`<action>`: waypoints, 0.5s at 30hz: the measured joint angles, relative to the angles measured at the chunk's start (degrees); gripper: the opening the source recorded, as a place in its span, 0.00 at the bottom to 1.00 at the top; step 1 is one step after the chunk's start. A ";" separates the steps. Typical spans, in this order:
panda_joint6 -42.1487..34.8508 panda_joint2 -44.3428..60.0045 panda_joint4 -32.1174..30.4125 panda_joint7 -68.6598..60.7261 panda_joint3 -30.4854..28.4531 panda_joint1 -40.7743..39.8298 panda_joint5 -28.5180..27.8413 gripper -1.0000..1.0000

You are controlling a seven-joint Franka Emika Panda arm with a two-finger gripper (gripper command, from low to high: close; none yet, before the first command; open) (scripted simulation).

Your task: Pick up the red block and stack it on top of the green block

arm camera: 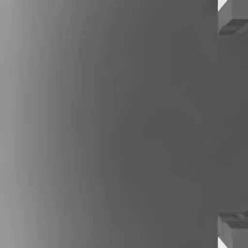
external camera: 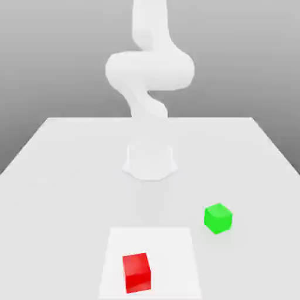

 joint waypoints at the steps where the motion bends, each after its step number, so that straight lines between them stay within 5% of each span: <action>1: 0.94 2.26 -0.53 -0.81 -0.46 0.35 0.22 0.50; 15: 12.98 31.55 -7.41 -11.57 -4.62 3.11 3.44 0.50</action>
